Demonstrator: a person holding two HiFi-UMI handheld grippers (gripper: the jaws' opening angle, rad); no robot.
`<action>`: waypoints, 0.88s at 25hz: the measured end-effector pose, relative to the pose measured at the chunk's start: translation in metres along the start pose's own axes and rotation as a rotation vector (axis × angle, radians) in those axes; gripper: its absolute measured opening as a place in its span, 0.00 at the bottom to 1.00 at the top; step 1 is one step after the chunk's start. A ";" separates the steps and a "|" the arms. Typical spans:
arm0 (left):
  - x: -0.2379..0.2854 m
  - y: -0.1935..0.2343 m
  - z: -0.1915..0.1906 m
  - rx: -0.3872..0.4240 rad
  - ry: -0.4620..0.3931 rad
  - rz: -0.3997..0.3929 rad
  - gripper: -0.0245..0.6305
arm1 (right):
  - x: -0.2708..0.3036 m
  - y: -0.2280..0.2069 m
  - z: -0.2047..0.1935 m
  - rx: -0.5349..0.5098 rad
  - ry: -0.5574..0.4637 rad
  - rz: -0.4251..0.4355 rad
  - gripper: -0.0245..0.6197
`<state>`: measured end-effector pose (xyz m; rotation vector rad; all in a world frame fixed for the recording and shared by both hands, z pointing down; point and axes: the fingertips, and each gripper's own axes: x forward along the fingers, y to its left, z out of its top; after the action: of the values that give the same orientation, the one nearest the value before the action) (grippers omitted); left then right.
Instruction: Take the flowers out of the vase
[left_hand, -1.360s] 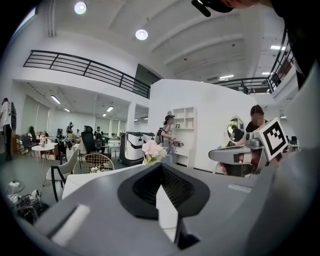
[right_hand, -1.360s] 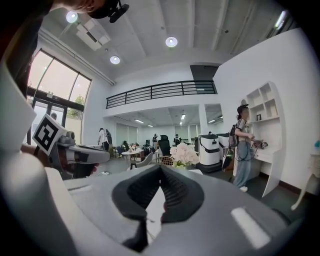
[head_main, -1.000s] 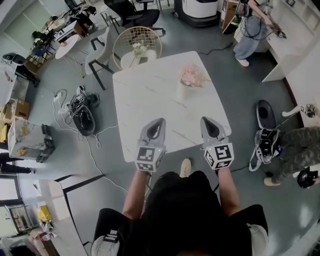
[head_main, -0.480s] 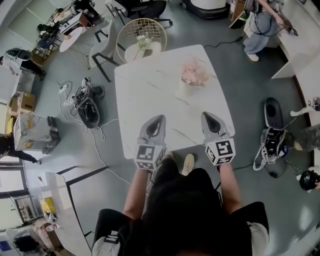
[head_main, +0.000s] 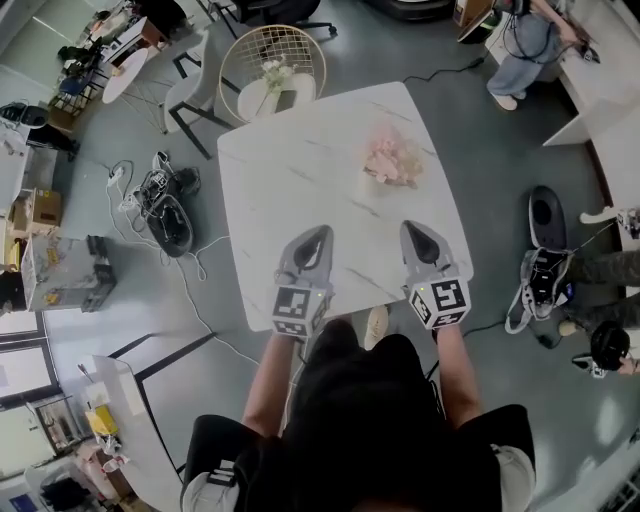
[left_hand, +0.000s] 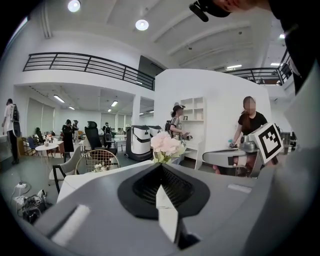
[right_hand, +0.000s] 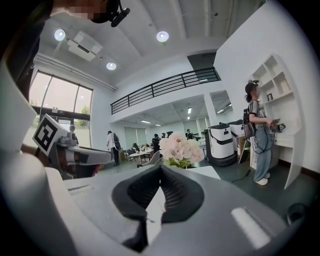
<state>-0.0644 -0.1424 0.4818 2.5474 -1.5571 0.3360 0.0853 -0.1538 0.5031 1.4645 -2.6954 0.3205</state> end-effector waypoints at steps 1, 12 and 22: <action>0.005 0.004 -0.003 -0.007 0.010 -0.006 0.05 | 0.006 -0.003 -0.001 0.003 0.004 -0.005 0.04; 0.049 0.033 -0.030 -0.057 0.080 -0.076 0.05 | 0.054 -0.018 -0.027 0.076 0.032 -0.045 0.04; 0.072 0.045 -0.037 -0.060 0.102 -0.111 0.05 | 0.082 -0.030 -0.032 0.182 -0.010 -0.029 0.39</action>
<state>-0.0768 -0.2162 0.5361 2.5164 -1.3632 0.3930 0.0636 -0.2302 0.5510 1.5521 -2.7121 0.5715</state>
